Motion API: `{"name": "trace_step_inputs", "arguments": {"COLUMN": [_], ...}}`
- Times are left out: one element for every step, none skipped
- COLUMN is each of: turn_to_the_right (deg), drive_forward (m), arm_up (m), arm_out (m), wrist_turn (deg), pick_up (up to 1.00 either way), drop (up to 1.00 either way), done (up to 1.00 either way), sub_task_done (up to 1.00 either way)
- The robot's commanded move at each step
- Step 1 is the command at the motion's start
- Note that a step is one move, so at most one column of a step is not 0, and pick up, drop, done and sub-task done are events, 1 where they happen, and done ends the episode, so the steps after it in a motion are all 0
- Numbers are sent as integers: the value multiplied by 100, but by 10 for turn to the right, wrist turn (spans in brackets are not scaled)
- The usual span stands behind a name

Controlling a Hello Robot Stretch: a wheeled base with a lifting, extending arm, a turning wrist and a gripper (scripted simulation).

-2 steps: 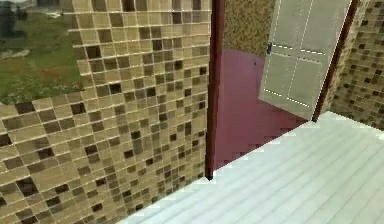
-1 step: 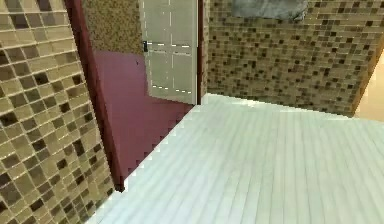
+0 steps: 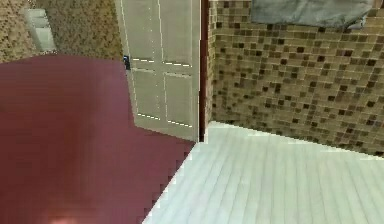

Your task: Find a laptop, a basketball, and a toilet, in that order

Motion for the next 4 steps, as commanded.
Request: {"name": "trace_step_inputs", "arguments": {"turn_to_the_right": [120, 0, -450, -270], "drive_forward": [0, 25, 0, 0], "arm_up": [0, 0, 0, 0], "arm_out": [0, 0, 0, 0], "wrist_turn": [0, 0, 0, 0], "pick_up": [0, 0, 0, 0], "drop": [0, 0, 0, 0], "done": [0, 0, 0, 0], "sub_task_done": [0, 0, 0, 0]}}
